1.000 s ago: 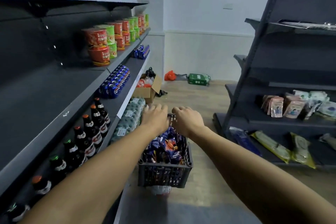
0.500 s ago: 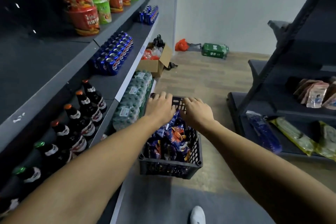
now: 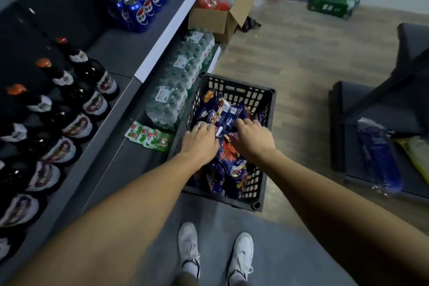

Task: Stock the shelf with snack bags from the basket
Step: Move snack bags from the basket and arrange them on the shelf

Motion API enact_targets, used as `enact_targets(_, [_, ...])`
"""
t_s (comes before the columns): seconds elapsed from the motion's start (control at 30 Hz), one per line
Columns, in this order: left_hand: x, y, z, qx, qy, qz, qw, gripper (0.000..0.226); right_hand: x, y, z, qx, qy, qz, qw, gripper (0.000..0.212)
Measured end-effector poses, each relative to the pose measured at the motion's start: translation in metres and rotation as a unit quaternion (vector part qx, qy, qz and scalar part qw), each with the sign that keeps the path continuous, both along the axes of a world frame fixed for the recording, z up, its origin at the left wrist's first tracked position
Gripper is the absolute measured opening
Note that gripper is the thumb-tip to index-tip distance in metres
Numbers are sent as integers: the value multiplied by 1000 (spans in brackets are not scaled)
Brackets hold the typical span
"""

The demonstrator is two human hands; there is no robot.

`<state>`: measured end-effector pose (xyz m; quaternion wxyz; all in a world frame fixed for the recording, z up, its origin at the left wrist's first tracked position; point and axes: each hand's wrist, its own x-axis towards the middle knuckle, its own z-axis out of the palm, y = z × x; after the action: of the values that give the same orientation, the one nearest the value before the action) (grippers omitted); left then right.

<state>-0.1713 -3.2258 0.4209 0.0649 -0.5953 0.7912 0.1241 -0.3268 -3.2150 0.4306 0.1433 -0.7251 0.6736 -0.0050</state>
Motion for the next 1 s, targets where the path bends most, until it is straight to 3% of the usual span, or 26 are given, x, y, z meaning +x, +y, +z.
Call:
enact_targets(0.2, [-8,-13,-80,52,-20,-3,998,42,-1,-14,-60,35,4,-9,999,41])
enact_targets(0.43, [-17,-27,-132,97,23,104,990,52,2,-30,-105,62,6,-14,998,44])
enact_targets(0.57, [-21,-39,-139,106,58,148,981,41,3,-35,-116,74,19,-4,997,45])
enact_targets(0.73, [-24,-55,-126,97,103,113,983,19,3,-47,-118,80,21,7,997,43])
enact_targets(0.87, [-30,-64,-108,90,147,69,983,29,6,-53,-115,64,13,23,998,59])
enact_targets(1.0, [-26,-68,-99,83,219,37,971,39,5,-51,-108,58,26,5,998,47])
